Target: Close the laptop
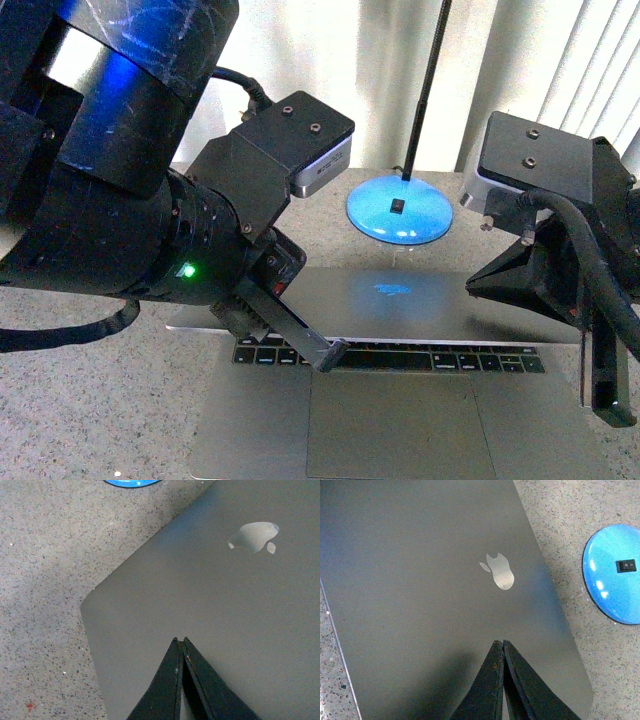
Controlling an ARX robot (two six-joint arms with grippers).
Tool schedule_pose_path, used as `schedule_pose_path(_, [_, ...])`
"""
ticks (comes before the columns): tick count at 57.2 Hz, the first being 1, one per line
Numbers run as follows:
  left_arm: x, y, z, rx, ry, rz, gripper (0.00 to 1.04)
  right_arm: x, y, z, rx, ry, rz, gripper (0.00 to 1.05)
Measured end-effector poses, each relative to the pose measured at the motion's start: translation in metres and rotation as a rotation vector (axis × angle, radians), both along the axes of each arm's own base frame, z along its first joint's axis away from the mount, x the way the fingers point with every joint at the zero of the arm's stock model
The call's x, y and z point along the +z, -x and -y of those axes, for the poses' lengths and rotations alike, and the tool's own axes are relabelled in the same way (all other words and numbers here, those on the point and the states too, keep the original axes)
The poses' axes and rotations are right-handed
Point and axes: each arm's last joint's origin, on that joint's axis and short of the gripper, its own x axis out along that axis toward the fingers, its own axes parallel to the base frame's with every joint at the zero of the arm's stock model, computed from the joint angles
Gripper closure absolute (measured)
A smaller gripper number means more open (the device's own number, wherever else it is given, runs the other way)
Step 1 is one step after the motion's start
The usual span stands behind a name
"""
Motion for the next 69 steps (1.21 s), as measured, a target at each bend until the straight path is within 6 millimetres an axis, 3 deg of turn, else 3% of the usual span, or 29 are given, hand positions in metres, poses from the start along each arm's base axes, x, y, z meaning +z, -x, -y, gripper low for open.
schedule_pose_path(34, [-0.015, 0.002, 0.000, -0.005, 0.002, -0.024, 1.01, -0.023, 0.003, -0.003, -0.003, -0.003, -0.040, 1.02])
schedule_pose_path(69, [-0.061, 0.012, -0.006, 0.002, 0.011, -0.110, 1.01, -0.063, 0.010, -0.003, -0.030, 0.001, -0.107, 1.02])
